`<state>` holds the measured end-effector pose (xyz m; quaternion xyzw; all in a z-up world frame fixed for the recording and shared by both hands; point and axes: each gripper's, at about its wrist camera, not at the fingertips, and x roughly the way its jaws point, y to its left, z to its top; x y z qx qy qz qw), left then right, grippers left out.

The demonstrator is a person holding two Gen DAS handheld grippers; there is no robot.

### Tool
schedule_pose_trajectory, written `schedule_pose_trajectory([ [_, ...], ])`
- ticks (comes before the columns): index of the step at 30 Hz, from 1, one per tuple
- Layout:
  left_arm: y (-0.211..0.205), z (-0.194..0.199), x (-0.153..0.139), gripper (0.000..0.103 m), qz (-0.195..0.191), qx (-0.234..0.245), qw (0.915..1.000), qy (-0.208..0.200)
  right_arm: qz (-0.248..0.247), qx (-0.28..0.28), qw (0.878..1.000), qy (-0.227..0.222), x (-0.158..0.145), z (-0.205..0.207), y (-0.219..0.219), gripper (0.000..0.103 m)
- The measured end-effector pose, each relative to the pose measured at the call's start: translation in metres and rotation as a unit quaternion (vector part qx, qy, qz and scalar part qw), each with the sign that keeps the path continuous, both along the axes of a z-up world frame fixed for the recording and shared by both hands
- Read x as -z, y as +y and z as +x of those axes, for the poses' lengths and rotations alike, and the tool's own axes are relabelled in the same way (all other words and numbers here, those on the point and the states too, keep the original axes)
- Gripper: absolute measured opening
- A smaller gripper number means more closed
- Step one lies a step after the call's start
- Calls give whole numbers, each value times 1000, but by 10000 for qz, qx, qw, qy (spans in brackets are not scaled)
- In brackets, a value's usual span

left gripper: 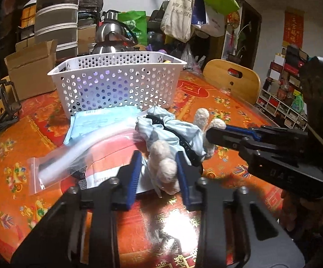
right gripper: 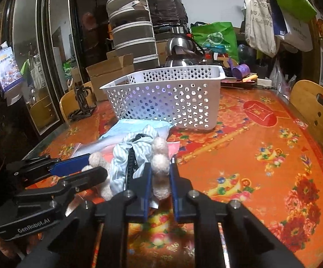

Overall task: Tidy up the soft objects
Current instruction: 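Grasp the white plush toy with the right tool, then carry the plush toy into the white basket and release it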

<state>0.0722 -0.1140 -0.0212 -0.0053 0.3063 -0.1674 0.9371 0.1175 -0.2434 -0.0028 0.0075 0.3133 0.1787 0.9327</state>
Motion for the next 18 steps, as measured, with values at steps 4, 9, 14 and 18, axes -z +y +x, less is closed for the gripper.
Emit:
schedule_pose_trajectory([
  [4,4,-2,-1,14,-62,101,9999,-25,17,-13,10000,-26,-1,-5,1,12],
  [9,15,-3,-3,12,-242,135,9996,-37,142,-52,9999,-35,-1,-11,1,11],
  [14,26,-7,-14,11,-347,161,9991,-198,201,-47,9995,-223,-9,-22,6,11],
  [18,32,-16,-25,11,-403,200,9983,-359,155,-53,9989,-434,-20,-30,11,10],
])
